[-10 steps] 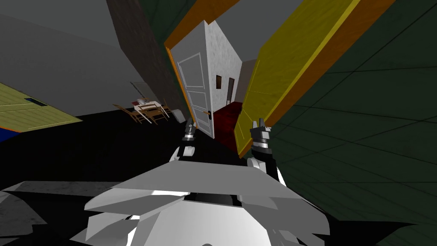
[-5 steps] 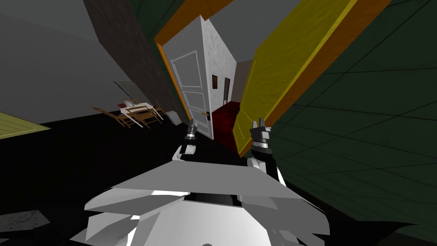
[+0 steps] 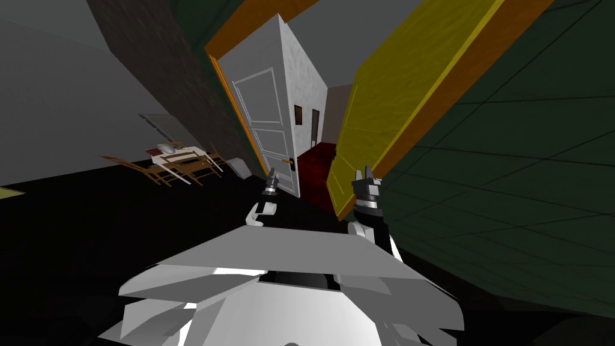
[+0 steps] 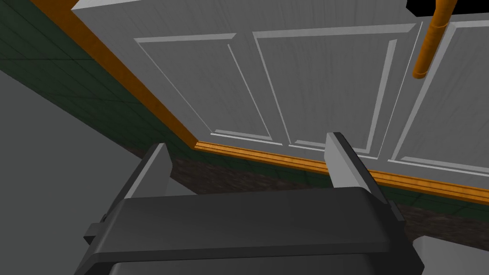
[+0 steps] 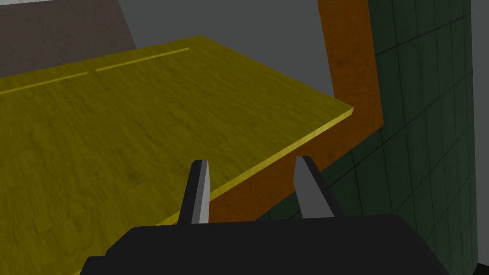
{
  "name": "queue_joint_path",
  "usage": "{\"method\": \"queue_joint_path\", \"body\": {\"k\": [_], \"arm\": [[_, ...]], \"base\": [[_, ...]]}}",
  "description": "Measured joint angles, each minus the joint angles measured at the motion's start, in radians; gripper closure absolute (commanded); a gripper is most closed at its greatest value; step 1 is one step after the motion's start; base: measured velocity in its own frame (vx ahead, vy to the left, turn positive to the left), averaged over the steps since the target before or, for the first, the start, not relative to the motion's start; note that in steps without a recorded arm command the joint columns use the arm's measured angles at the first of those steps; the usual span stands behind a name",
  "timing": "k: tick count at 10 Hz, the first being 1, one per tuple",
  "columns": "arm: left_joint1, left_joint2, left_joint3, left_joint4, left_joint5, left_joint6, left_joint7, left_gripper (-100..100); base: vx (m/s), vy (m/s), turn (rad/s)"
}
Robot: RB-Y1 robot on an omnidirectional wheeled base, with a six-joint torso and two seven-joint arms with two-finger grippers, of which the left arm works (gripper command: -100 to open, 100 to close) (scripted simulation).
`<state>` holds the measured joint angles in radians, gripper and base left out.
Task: Push the door open
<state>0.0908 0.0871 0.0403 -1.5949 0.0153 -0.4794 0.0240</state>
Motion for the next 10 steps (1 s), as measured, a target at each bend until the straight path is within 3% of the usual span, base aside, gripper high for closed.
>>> {"method": "queue_joint_path", "body": {"k": [10], "arm": [[-0.150,-0.006,0.033,0.242,0.006,0.038,-0.024,-100]], "base": [[0.041,0.133,-0.149]]}}
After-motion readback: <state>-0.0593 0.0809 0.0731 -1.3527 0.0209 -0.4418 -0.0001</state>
